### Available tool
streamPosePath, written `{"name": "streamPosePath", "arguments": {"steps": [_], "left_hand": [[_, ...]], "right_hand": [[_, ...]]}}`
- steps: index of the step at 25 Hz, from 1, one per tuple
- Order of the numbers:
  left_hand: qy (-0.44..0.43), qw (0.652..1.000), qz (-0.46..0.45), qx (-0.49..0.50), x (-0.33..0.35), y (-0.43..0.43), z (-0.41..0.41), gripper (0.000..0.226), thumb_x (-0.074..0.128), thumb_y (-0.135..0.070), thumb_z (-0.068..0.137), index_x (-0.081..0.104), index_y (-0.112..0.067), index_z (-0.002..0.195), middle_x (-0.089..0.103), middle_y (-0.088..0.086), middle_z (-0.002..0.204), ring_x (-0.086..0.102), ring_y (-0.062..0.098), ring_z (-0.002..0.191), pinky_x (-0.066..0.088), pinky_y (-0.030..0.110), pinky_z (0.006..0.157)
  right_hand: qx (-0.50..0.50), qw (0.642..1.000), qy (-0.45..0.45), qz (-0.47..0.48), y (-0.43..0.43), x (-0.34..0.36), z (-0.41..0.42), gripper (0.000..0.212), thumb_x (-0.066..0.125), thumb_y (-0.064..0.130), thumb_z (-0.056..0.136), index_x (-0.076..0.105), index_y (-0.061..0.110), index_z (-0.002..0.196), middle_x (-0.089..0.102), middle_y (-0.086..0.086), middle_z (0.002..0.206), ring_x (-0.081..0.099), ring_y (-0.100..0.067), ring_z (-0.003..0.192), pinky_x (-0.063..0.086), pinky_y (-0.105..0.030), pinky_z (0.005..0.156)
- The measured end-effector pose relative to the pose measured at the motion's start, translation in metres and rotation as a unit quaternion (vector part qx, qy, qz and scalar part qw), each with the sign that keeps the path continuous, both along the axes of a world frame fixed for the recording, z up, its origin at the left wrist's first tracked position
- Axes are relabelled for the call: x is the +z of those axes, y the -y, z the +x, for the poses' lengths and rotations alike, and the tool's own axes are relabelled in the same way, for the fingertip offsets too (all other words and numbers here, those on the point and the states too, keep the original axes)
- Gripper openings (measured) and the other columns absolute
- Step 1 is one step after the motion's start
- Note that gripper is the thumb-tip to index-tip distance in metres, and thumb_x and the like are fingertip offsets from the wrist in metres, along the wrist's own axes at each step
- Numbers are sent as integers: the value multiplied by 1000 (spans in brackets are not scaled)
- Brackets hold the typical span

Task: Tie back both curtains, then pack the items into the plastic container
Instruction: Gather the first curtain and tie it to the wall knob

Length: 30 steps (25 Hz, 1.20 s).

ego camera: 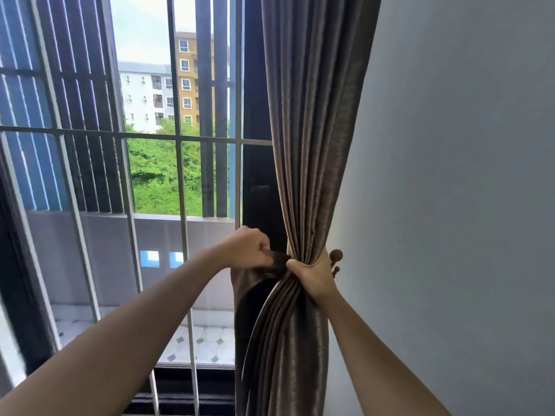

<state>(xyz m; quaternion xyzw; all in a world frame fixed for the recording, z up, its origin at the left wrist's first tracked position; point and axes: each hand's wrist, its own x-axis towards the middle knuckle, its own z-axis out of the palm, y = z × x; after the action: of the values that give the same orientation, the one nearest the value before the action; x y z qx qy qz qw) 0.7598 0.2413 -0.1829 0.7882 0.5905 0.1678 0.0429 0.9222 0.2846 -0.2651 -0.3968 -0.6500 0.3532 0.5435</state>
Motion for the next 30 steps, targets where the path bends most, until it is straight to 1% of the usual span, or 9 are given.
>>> {"name": "streamPosePath", "arguments": {"steps": [5,10,14,17,21,24,26,28,30], "left_hand": [[33,999,-10,-5,-7,20,11,20,65,-30,80,56,-22,64,49,-8,59,44,5,57,33,21,52],[190,979,-78,11,-17,38,14,21,68,-26,76,57,-18,61,53,-3,61,49,11,60,37,23,55],[241,967,-82,10,-22,43,19,16,68,-29,75,63,-14,69,60,2,74,58,18,75,44,28,67],[283,956,-70,18,-29,49,27,16,69,-29,77,62,-19,65,58,1,72,57,18,73,44,28,67],[441,890,-117,3,-43,56,41,20,71,-28,76,67,-9,83,62,7,79,61,17,71,51,34,69],[523,843,-121,-9,-48,65,58,19,69,-14,81,63,-2,93,56,4,74,53,6,54,43,18,49],[549,826,-122,-22,-45,72,69,3,64,-5,83,62,-3,84,58,0,68,53,1,46,40,14,44],[571,810,-125,-37,-42,70,74,17,51,5,82,55,-5,70,58,-6,57,53,1,44,38,14,43],[582,804,-120,-35,-42,69,77,13,48,5,74,50,-6,67,52,-1,62,50,5,48,36,16,45]], "right_hand": [[4,1000,6,-26,10,5,0,72,73,32,58,48,-4,116,61,-21,107,62,-33,101,52,-50,92],[11,999,5,-34,17,12,2,82,85,49,57,54,-1,114,64,-17,107,64,-31,101,52,-50,92],[-20,999,-32,-6,32,28,0,70,84,12,62,50,8,124,64,-1,104,65,-15,96,55,-21,79],[-37,998,-43,21,36,47,-4,79,83,14,60,44,14,129,60,3,111,60,-12,100,51,-23,83],[-33,999,18,18,35,72,-1,89,83,23,57,39,19,134,55,2,124,55,-16,110,49,-33,94],[-4,998,53,16,36,98,10,81,82,15,62,41,16,131,56,2,117,56,-13,104,50,-24,83],[13,997,74,9,34,111,13,77,81,16,64,43,17,130,56,3,113,56,-11,101,50,-24,81],[18,995,96,-5,33,115,13,80,81,23,62,41,20,131,54,1,119,55,-17,106,51,-34,91],[16,995,95,-20,32,114,10,84,81,27,60,39,22,133,54,-1,122,54,-20,108,50,-40,96]]}}
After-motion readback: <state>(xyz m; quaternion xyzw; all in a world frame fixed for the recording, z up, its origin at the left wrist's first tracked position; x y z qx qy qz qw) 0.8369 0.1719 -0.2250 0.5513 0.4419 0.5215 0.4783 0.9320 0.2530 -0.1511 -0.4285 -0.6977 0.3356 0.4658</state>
